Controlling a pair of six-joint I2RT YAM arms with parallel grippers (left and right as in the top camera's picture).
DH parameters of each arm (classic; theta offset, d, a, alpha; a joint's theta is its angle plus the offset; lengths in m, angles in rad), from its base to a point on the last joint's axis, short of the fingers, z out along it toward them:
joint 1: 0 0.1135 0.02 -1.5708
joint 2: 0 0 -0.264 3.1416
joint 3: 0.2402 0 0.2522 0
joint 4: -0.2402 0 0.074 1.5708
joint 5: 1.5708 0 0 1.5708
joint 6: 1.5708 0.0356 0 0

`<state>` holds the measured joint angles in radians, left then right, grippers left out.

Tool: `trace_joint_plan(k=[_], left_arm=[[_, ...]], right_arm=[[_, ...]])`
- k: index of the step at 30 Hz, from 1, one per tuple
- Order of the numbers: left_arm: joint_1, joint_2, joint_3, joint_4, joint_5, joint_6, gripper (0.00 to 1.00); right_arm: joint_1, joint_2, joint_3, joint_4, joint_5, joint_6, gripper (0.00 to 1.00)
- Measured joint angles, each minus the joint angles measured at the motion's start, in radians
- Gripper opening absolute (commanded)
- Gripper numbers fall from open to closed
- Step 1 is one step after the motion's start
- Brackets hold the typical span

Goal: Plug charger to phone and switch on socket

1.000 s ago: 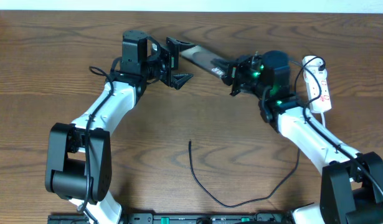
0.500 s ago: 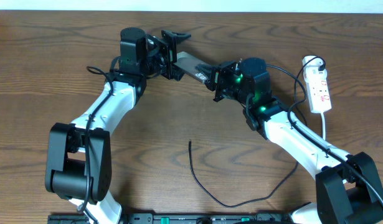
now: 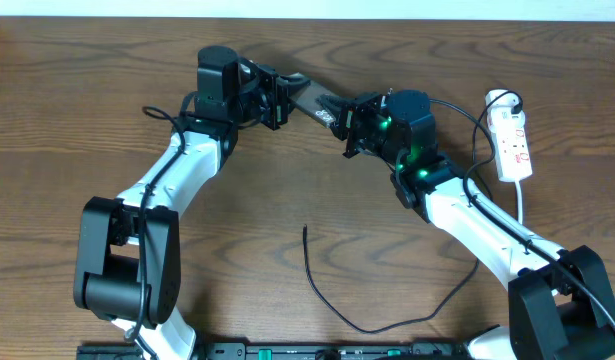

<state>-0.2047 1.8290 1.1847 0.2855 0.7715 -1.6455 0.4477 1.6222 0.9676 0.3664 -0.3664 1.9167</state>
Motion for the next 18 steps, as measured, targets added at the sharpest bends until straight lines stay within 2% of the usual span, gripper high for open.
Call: trace_joint_plan(k=[3, 4, 6, 7, 8, 9, 18], left_arm=[[0.000, 0.000, 0.000, 0.000, 0.000, 0.001, 0.08], [0.000, 0.000, 0.000, 0.000, 0.000, 0.002, 0.07], [0.000, 0.000, 0.000, 0.000, 0.000, 0.001, 0.07], [0.000, 0.000, 0.000, 0.000, 0.001, -0.004, 0.08], [0.000, 0.000, 0.000, 0.006, 0.000, -0.010, 0.07], [0.000, 0.000, 0.000, 0.011, 0.000, -0.016, 0.08], [0.073, 0.000, 0.000, 0.006, 0.011, 0.008, 0.07]], right_arm=[[0.000, 0.000, 0.000, 0.000, 0.000, -0.002, 0.01], [0.000, 0.000, 0.000, 0.000, 0.000, -0.002, 0.06], [0.000, 0.000, 0.000, 0.000, 0.001, -0.001, 0.47], [0.000, 0.000, 0.000, -0.002, -0.001, 0.003, 0.78], [0.001, 0.000, 0.000, -0.006, -0.004, 0.007, 0.95], [0.005, 0.000, 0.000, -0.009, -0.005, 0.009, 0.99], [-0.018, -0.001, 0.000, 0.019, -0.032, -0.049, 0.99]])
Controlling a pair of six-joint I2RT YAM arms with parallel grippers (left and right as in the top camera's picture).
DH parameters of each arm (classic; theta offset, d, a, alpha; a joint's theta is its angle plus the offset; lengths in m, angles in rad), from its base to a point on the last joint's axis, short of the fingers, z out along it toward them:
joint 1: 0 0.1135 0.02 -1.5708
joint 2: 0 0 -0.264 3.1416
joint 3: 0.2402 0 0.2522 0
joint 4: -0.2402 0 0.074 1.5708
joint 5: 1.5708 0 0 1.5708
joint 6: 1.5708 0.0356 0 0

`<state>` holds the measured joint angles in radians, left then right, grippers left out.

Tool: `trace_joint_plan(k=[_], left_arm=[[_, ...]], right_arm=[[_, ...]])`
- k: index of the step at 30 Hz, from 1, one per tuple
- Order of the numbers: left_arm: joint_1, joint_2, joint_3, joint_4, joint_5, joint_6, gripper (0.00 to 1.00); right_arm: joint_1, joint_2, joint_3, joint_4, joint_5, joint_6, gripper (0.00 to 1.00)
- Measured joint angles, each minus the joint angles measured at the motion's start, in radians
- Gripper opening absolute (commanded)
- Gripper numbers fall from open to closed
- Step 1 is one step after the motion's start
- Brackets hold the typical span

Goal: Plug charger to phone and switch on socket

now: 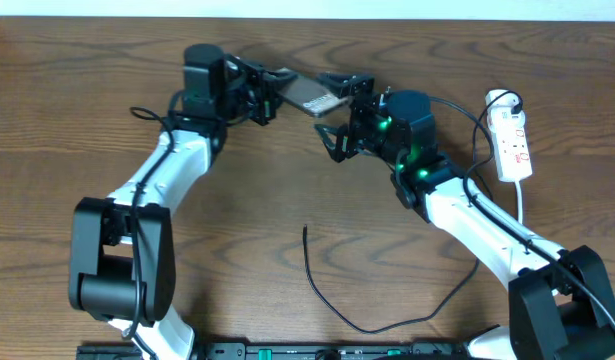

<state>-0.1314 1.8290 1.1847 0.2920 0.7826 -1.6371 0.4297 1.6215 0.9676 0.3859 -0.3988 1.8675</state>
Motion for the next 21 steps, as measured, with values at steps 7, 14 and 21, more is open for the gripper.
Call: trace_joint_plan(k=[7, 14, 21], left_arm=[[0.211, 0.000, 0.000, 0.001, 0.142, 0.193, 0.07], [0.385, 0.000, 0.000, 0.003, 0.453, 0.519, 0.07], [0.429, 0.000, 0.000, 0.004, 0.691, 0.764, 0.07]], right_arm=[[-0.098, 0.000, 0.000, 0.029, -0.112, -0.180, 0.97], [-0.122, 0.000, 0.000, -0.039, -0.220, -0.465, 0.99], [-0.064, 0.000, 0.018, -0.332, -0.264, -0.699, 0.99]])
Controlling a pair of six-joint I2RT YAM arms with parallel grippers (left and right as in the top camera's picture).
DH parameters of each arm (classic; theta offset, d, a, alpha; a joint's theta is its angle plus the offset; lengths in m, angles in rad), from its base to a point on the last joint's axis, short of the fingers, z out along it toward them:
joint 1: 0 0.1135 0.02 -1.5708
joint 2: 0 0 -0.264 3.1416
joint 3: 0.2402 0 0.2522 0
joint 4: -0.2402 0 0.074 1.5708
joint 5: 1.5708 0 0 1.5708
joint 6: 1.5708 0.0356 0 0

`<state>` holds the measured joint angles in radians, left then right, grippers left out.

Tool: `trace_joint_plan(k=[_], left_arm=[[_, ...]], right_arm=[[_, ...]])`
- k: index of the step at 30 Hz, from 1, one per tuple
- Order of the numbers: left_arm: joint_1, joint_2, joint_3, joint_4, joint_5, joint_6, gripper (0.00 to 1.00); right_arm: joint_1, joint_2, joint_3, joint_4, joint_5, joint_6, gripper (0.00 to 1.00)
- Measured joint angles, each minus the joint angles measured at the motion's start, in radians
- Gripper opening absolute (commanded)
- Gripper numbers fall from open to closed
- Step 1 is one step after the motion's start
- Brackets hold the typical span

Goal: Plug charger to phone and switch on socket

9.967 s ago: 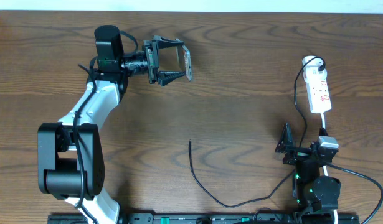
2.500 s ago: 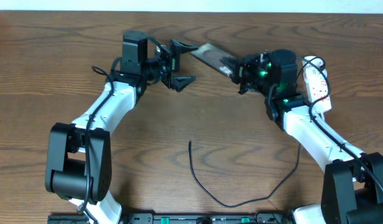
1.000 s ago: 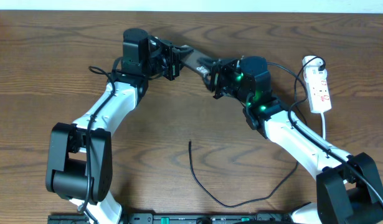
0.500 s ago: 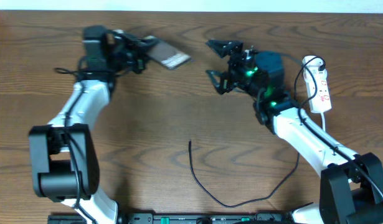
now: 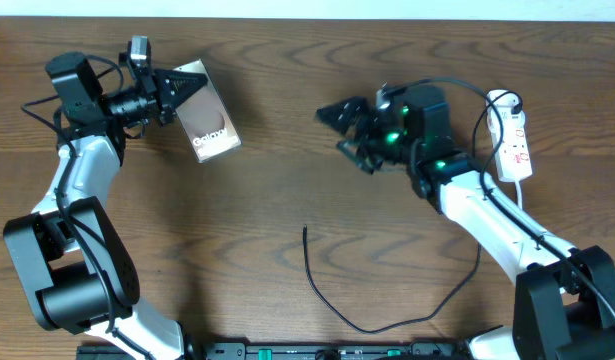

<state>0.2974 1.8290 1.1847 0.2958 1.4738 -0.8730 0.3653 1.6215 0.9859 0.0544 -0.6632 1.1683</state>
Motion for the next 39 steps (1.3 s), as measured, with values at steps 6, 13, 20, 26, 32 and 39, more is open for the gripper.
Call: trace_joint_plan(k=[6, 13, 20, 26, 32, 39], left_arm=[[0.000, 0.000, 0.000, -0.002, 0.048, 0.120, 0.07], [0.000, 0.000, 0.000, 0.000, 0.051, 0.146, 0.07], [0.000, 0.000, 0.000, 0.000, 0.050, 0.149, 0.07], [0.000, 0.000, 0.000, 0.000, 0.047, 0.149, 0.07], [0.000, 0.000, 0.000, 0.000, 0.042, 0.149, 0.07], [0.000, 0.000, 0.000, 0.000, 0.039, 0.149, 0.07]], right_arm=[[0.121, -0.001, 0.014, -0.319, 0.073, -0.196, 0.99], [0.273, -0.001, 0.014, -0.489, 0.241, -0.273, 0.95], [0.417, -0.001, 0.014, -0.571, 0.440, -0.270, 0.92], [0.470, -0.001, 0.014, -0.614, 0.578, -0.256, 0.91], [0.510, -0.001, 0.019, -0.623, 0.646, -0.255, 0.90], [0.525, 0.109, 0.161, -0.739, 0.675, -0.264, 0.88]])
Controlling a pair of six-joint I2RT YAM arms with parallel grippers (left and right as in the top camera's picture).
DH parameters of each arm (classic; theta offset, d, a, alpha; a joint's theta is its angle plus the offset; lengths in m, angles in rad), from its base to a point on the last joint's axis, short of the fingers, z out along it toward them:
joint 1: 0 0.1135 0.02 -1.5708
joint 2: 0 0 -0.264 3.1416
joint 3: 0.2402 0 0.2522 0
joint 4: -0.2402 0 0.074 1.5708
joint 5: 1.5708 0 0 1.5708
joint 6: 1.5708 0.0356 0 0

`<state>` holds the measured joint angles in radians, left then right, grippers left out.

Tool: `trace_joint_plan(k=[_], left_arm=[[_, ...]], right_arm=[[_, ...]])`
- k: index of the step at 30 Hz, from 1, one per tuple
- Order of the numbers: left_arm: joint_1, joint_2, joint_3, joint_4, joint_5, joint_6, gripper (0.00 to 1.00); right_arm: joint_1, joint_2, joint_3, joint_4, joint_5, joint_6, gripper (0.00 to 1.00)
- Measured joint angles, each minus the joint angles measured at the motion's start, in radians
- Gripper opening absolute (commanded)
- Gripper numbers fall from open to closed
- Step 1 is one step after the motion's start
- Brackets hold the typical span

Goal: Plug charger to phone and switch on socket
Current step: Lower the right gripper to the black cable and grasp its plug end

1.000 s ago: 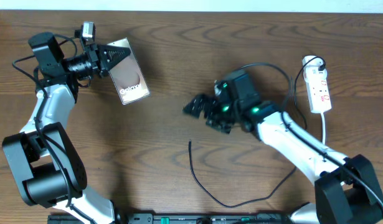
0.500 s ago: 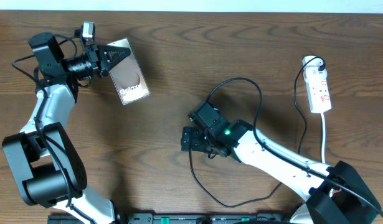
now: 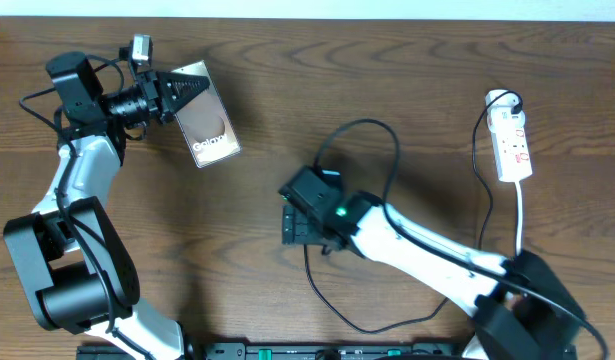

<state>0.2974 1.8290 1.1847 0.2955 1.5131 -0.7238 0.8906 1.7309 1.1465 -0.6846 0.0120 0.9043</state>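
The phone (image 3: 209,125), dark with a pale "Galaxy" mark, is tilted at the back left, and my left gripper (image 3: 175,88) is shut on its upper left edge. The black charger cable (image 3: 332,308) curves across the front of the table. Its free end is hidden under my right gripper (image 3: 286,226). That gripper hangs low at the centre, and its jaws look apart. The white power strip (image 3: 513,142) lies at the far right, well away from both grippers.
A white lead (image 3: 520,215) runs from the power strip toward the front right. The right arm's own black wire (image 3: 359,130) loops above its wrist. Both arm bases stand at the front edge of the brown wooden table (image 3: 287,40).
My right gripper was open at the back centre and is now down at the table's centre, over the cable's free end. The left gripper and phone have hardly moved.
Both grippers first met at the back centre with the phone between them. Then the left one held the phone while the right stood apart and open. Later the left had the phone at the far left, where it stays, and the right is now at the cable end.
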Motion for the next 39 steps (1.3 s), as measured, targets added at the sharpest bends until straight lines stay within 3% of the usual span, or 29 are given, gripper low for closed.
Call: trace_joint_plan(k=[5, 16, 26, 33, 35, 39], left_arm=[[0.000, 0.000, 0.000, 0.000, 0.000, 0.000, 0.07], [0.000, 0.000, 0.000, 0.000, 0.000, 0.000, 0.07], [0.000, 0.000, 0.000, 0.000, 0.000, 0.000, 0.07], [0.000, 0.000, 0.000, 0.000, 0.000, 0.000, 0.07], [0.000, 0.000, 0.000, 0.000, 0.000, 0.000, 0.07], [0.000, 0.000, 0.000, 0.000, 0.000, 0.000, 0.07]], right_arm=[[0.008, 0.115, 0.102, -0.062, 0.015, -0.008, 0.78], [0.008, 0.228, 0.114, -0.097, 0.022, 0.015, 0.52], [0.008, 0.228, 0.114, -0.108, 0.022, 0.042, 0.01], [0.008, 0.228, 0.114, -0.109, 0.022, 0.048, 0.02], [0.008, 0.228, 0.114, -0.109, 0.022, 0.049, 0.14], [0.008, 0.228, 0.114, -0.107, 0.023, 0.057, 0.21]])
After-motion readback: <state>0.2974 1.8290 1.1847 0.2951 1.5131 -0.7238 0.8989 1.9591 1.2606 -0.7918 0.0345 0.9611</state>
